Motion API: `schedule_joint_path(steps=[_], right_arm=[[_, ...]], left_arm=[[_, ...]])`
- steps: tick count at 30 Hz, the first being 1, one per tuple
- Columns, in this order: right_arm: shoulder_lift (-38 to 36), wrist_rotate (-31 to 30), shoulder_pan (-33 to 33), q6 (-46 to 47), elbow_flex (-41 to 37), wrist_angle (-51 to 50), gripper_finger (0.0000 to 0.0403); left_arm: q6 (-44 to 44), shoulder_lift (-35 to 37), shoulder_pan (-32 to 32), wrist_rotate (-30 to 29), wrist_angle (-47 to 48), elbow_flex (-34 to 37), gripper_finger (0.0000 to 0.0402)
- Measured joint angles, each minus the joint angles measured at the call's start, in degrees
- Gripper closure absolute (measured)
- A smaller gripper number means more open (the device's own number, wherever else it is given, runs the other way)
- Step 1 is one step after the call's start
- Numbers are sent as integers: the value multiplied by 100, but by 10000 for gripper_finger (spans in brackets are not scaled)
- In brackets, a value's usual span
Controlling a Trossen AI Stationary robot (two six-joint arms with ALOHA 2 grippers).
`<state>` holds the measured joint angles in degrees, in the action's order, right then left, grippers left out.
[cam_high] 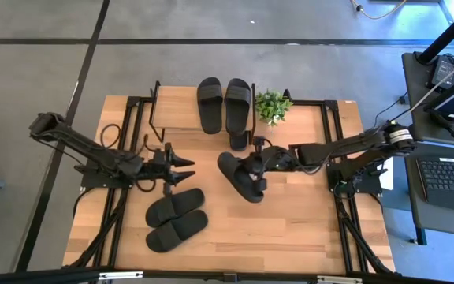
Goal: Pick and place slides into the shelf
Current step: Put the black slide under the shelf
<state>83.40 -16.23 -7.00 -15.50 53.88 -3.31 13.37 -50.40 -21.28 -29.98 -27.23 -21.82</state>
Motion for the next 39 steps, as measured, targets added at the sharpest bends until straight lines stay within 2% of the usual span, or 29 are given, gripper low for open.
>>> schedule_joint_path(steps=[3, 13, 18, 23, 30, 35, 39], right_arm=[[254, -13, 8, -3, -34, 320, 391], [1307, -70, 144, -9, -36, 1324, 391], [1746, -315, 255, -23, -36, 1584, 391], [2107, -346, 310, -22, -32, 1889, 391], [2445, -756, 309, -386, -25, 2591, 391], [2591, -1356, 357, -679, 53, 2749, 387], [2771, -1371, 459, -750, 172, 2748, 390]], left_arm=[[1, -369, 0, -237, -35, -110, 248], [0, -1648, 4, -393, -33, -891, 248], [7, -2092, 0, -440, -36, -1239, 248], [13, -2382, 0, -409, -29, -1510, 248], [257, -2626, 0, -398, -9, -1627, 248], [414, -2679, -2, -363, 1, -1625, 248], [413, -2688, -1, -356, 39, -1625, 248]])
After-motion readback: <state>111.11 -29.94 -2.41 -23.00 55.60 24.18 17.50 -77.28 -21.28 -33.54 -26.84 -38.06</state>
